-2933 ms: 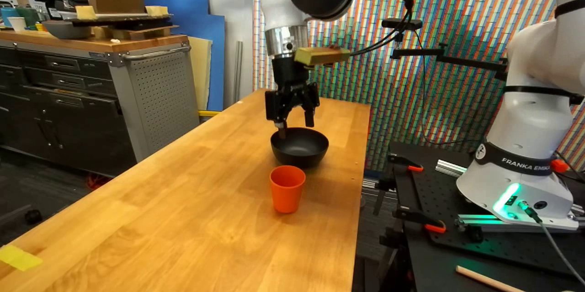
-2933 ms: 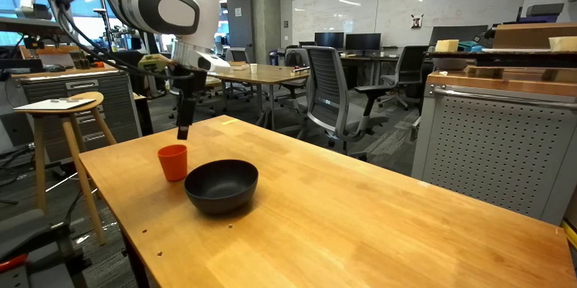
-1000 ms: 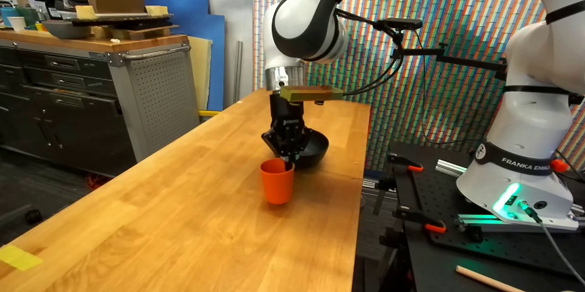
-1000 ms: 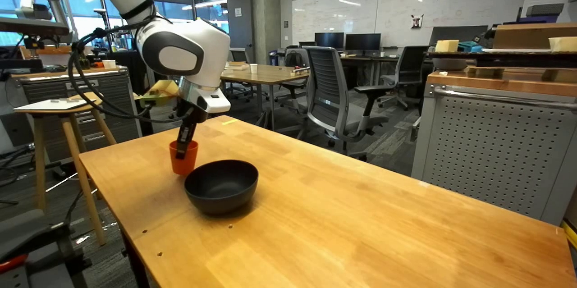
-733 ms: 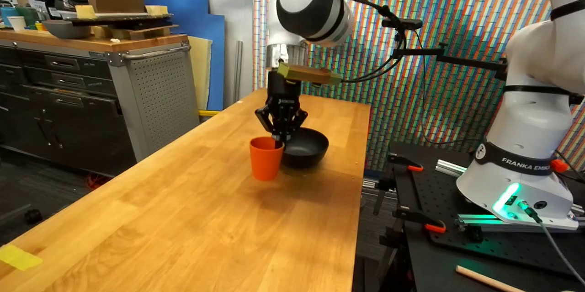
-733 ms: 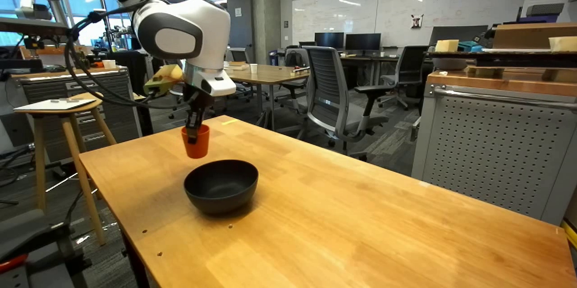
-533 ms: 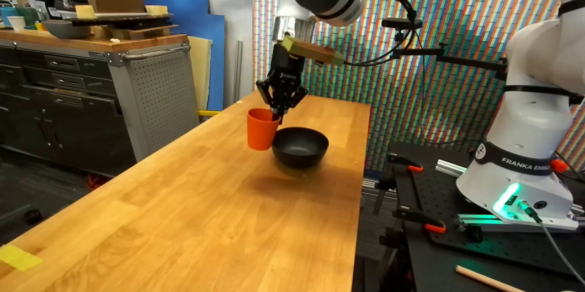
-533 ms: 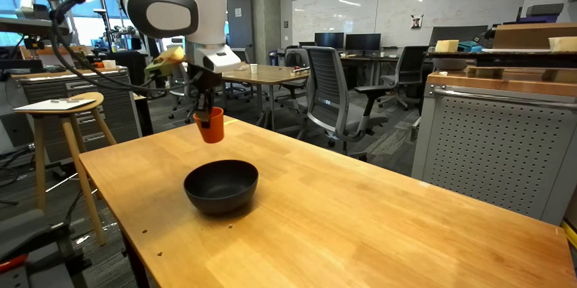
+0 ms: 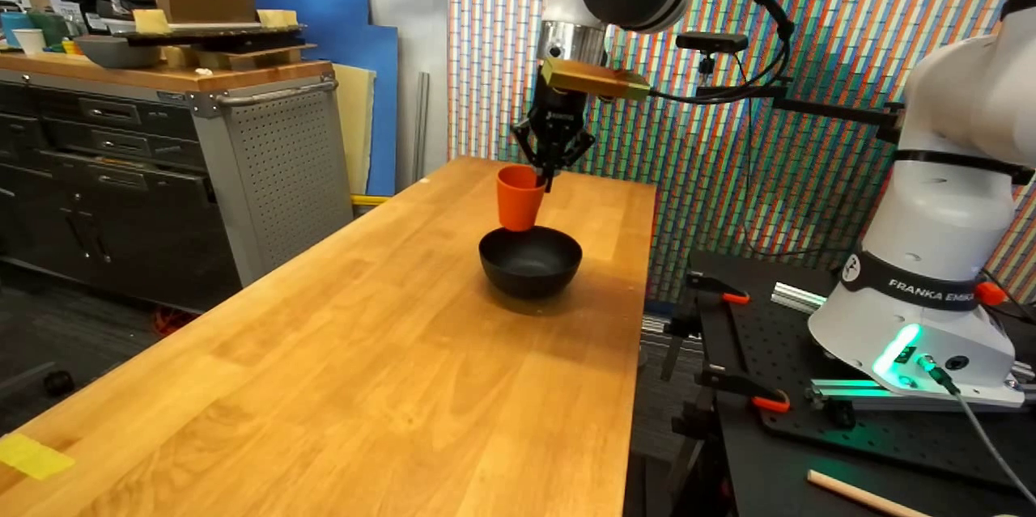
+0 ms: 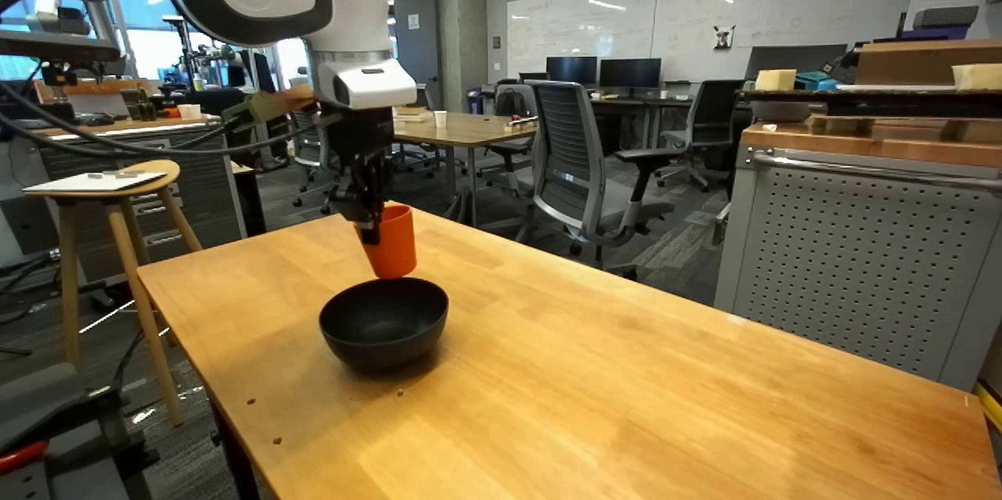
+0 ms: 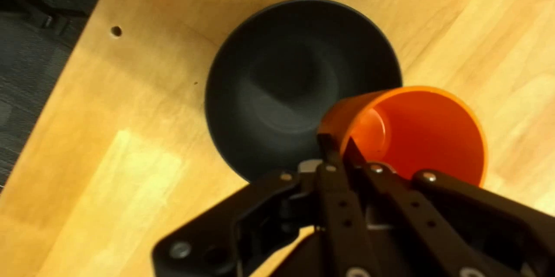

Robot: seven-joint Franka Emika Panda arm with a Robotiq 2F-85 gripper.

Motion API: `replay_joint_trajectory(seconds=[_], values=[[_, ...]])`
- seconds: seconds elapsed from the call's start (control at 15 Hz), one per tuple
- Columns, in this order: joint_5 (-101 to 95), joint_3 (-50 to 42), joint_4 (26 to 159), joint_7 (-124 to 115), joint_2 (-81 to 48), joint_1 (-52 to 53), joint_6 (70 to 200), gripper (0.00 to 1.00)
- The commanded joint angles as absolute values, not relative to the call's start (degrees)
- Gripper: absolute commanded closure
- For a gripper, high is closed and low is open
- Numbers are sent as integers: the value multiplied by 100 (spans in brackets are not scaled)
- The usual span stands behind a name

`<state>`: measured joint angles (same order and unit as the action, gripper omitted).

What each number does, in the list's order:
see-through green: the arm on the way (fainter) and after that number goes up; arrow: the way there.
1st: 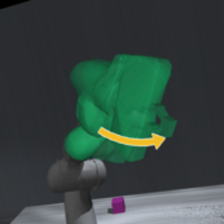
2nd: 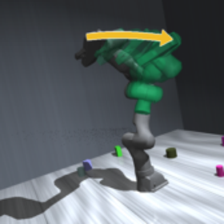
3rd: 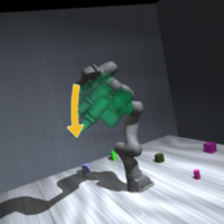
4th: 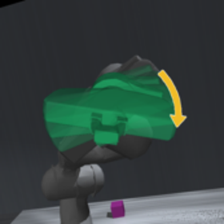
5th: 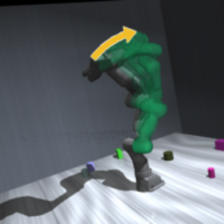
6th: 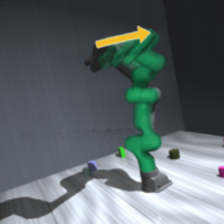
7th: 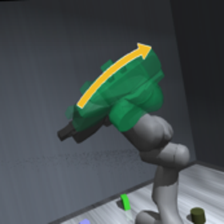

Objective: Place the orange cup inside the black bowl

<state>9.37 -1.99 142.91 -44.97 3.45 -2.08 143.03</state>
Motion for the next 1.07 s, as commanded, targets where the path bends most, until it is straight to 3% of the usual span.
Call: replay_joint_trajectory(seconds=[0.0, 0.73, 0.8, 0.93, 1.0], values=[[1047, -215, 14385, -4566, 209, -292, 14056, 99], [1534, -429, 13922, -4224, -1157, -359, 14543, 96], [1621, -415, 13885, -4167, -1204, -356, 14569, 71], [1858, -307, 13944, -3951, -1014, -316, 14532, 62], [1874, -257, 14027, -3858, -801, -262, 14456, 53]])
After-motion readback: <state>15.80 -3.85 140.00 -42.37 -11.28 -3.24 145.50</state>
